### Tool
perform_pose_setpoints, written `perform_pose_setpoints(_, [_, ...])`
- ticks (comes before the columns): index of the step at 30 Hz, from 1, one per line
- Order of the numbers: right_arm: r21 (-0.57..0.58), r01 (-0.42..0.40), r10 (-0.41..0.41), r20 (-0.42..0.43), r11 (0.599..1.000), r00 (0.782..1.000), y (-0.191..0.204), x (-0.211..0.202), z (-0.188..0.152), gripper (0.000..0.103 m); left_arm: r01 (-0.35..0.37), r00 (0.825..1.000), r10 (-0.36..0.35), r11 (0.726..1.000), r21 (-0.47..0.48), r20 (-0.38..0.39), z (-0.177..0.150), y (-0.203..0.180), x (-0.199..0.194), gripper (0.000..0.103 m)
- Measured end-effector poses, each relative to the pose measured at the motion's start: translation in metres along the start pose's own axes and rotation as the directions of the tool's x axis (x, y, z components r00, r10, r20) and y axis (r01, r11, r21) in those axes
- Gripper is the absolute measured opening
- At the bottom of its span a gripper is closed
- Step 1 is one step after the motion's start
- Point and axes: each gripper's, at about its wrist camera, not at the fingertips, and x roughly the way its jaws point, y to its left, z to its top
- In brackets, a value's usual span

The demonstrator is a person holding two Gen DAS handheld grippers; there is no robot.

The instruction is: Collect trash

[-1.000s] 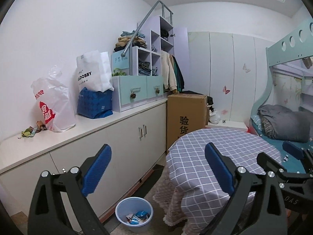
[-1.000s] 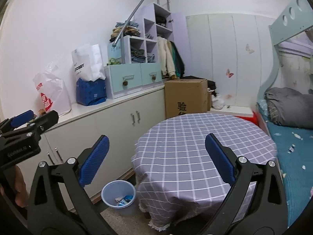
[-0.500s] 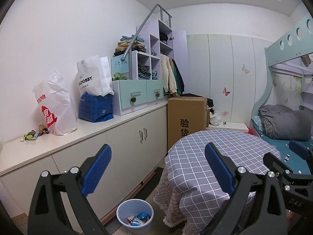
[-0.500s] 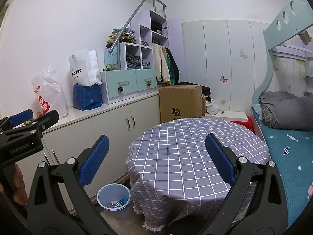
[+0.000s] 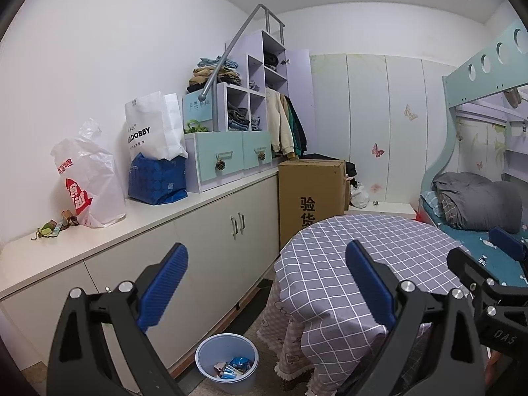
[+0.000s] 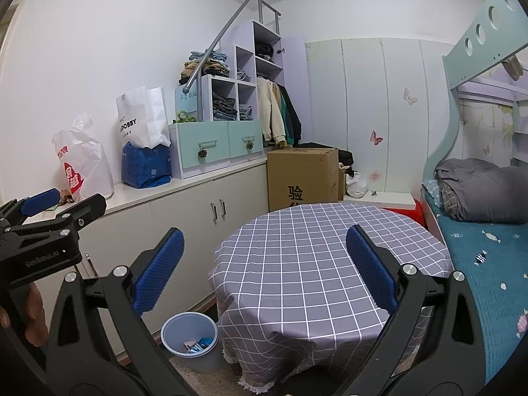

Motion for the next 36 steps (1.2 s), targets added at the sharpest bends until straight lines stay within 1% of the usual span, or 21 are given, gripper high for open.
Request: perform_pose_setpoints(36, [-0.006, 0.001, -0.002, -0.028, 1.000, 1.000, -0.0037, 0.0061, -0.0028, 0.097, 0.012, 1.000, -0.012, 1.000, 0.004, -0.022, -0.0060, 0.0062, 0.0085, 0.094])
